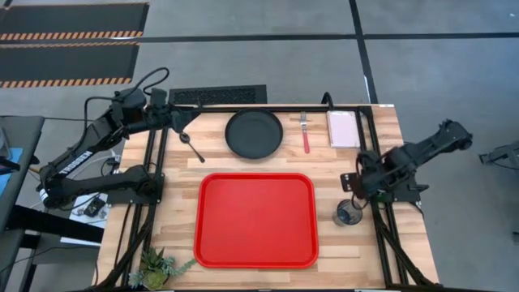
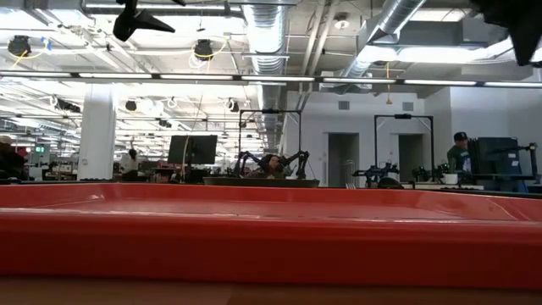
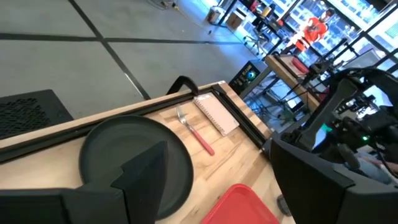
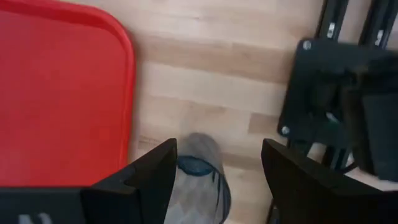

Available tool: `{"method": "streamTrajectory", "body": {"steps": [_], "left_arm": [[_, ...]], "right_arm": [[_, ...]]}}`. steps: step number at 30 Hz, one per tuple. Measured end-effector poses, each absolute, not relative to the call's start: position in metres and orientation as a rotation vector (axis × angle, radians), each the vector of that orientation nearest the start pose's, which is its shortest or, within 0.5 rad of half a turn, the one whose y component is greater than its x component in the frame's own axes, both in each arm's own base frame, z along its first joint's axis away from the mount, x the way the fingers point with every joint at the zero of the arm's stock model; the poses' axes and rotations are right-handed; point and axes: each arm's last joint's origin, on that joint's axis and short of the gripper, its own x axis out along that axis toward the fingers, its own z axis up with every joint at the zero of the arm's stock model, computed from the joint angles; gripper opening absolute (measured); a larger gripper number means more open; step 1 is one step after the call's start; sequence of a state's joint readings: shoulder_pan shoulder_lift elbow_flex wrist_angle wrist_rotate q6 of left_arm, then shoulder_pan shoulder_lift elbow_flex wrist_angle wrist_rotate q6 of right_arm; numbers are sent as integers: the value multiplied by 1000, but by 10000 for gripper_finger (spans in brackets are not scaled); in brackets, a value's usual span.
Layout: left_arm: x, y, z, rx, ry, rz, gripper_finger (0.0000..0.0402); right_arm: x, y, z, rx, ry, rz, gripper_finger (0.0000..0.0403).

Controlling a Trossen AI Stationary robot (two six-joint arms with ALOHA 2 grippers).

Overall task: Pick and place plate/cup/fork/spoon on tray
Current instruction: Put the blue cup on the upper right of the red serving tray

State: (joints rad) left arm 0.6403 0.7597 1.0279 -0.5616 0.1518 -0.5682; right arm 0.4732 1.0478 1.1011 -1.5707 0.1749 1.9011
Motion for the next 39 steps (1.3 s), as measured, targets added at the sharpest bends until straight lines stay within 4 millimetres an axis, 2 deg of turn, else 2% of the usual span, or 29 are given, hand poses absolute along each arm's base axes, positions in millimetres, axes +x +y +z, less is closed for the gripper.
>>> {"method": "streamTrajectory", "body": {"steps": [5, 11, 28, 32, 39], "left_arm": [[116, 81, 380, -670, 133, 556, 265], [116, 81, 379, -670, 136, 561, 265], [116, 81, 379, -671, 137, 561, 265], [115, 81, 378, -676, 149, 564, 265], [115, 80, 377, -679, 158, 567, 265]], "right_arm": [[120, 69, 293, 1112, 1134, -1123, 260], [129, 89, 275, 1116, 1184, -1043, 260], [129, 122, 250, 985, 1242, -1060, 258], [130, 125, 237, 1031, 1235, -1041, 237], [129, 122, 234, 1021, 1242, -1066, 174]]}}
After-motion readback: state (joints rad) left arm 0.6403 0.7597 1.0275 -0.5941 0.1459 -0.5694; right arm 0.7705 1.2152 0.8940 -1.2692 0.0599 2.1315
